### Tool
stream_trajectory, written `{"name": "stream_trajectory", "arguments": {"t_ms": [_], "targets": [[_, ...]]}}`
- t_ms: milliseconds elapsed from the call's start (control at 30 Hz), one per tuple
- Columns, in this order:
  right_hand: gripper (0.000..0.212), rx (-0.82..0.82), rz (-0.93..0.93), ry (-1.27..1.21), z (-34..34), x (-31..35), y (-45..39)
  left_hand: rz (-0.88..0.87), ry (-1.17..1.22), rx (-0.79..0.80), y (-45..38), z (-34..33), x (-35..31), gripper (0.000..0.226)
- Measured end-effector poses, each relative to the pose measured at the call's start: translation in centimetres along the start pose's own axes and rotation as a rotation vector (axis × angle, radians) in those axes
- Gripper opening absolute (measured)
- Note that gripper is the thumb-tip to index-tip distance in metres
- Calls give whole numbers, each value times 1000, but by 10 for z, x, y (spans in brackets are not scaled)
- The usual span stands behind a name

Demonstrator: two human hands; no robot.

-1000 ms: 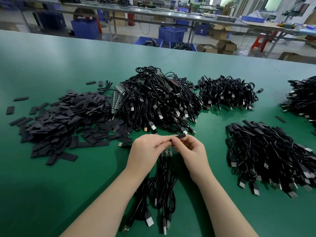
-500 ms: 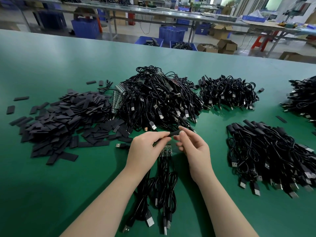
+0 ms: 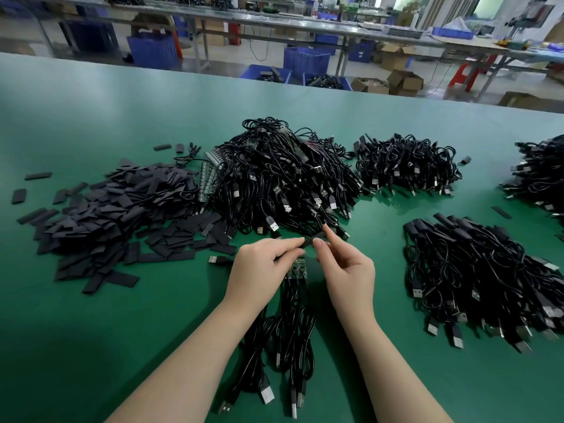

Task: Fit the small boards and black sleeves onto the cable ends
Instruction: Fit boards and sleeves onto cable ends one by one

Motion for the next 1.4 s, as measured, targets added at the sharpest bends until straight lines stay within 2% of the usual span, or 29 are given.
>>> {"name": "stream_trajectory", "arguments": {"t_ms": [233, 433, 567, 767, 967, 1167, 1400], "targets": [[35, -1, -10, -6, -1, -3, -1, 28, -21, -4, -1, -1, 2, 22], [41, 108, 9, 77, -1, -8, -1, 42, -16, -17, -2, 2, 5, 21], [36, 116, 9, 99, 0, -11, 0, 60, -21, -15, -5, 6, 8, 20], [53, 101, 67, 194, -4, -13, 3, 93, 0, 21, -7, 1, 9, 20], [44, 152, 73, 245, -2, -15, 1, 131, 42, 37, -7, 2, 14, 21], [58, 180, 187, 353, -6, -7, 5, 112, 32, 32, -8, -1, 13, 20], [51, 206, 123, 324, -2, -9, 2, 115, 31, 31, -6, 1, 14, 21]]}}
Point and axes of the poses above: each hand's wrist, its own y-axis away from the middle knuckle, its own z-axis out of the back of the hand, x = y × z, the point moved 1 cm from there along -y, towards the middle knuckle, and after that the axes turned 15 degrees about z, right-handed, at the moved point
